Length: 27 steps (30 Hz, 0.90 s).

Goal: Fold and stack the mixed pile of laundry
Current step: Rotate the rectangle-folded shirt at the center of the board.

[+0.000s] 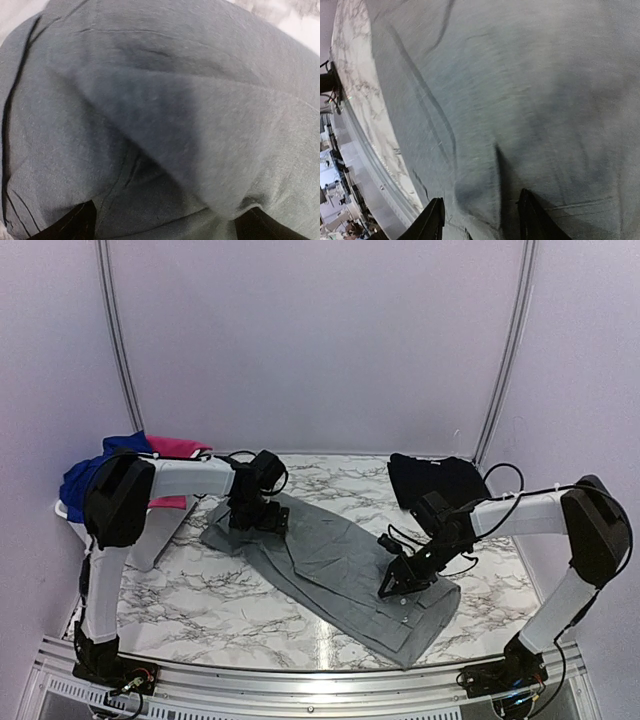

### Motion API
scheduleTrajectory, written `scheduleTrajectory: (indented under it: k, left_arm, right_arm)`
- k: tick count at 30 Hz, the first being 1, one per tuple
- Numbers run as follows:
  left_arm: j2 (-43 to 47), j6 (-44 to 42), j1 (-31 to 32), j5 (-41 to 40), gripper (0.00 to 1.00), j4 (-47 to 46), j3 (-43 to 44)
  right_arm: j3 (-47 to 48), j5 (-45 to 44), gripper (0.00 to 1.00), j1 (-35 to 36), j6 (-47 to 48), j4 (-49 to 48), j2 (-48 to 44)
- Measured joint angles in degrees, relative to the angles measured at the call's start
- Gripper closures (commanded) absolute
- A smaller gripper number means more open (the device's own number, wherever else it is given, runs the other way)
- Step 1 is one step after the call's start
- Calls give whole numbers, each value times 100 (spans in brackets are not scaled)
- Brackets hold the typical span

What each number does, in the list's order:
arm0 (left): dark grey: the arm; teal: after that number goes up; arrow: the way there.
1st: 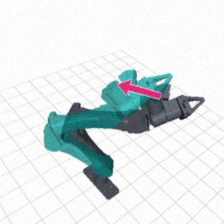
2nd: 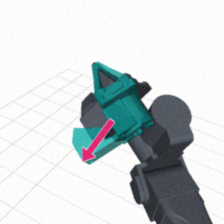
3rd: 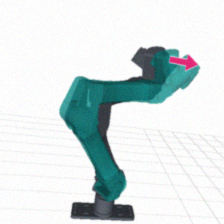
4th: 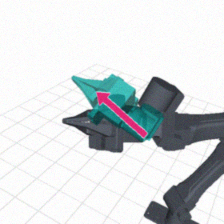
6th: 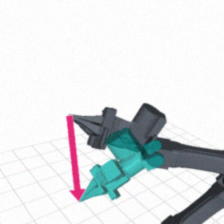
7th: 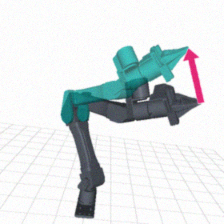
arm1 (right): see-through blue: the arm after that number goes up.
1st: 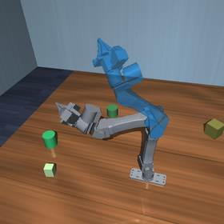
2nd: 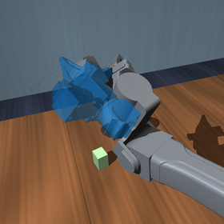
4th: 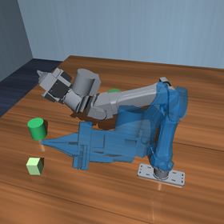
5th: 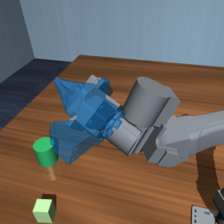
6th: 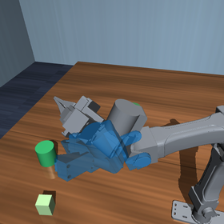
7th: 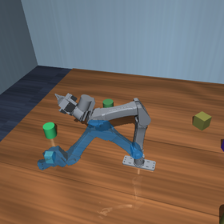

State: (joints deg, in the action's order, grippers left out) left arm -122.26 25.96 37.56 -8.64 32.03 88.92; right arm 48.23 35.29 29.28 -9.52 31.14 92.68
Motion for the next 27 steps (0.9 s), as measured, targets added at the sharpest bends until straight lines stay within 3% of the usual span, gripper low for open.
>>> scheduleTrajectory:
  k: [4, 8, 13, 18, 23, 27]
  left_arm:
    - [-793, -431, -173, 20, 1, 24, 1471]
    - [-555, -577, -190, 66, 1, 74, 1834]
    - [514, -584, 101, 114, 1, 85, 1200]
    - [1355, -391, 669, 271, 1, 37, 192]
    - [1305, -42, 955, 507, 1, 0, -442]
    - [935, 114, 966, 562, 1, -46, -468]
  right_arm:
    - [87, 442, 51, 673, -236, -37, -205]
    - [560, 516, 50, 522, -227, 170, -557]
    - [977, 243, 50, -120, 57, 273, -758]
    - [1082, -203, 51, -243, 417, 557, -216]
    - [1060, -236, 53, -243, 623, 699, 66]
    - [863, -229, 55, -227, 656, 699, 63]
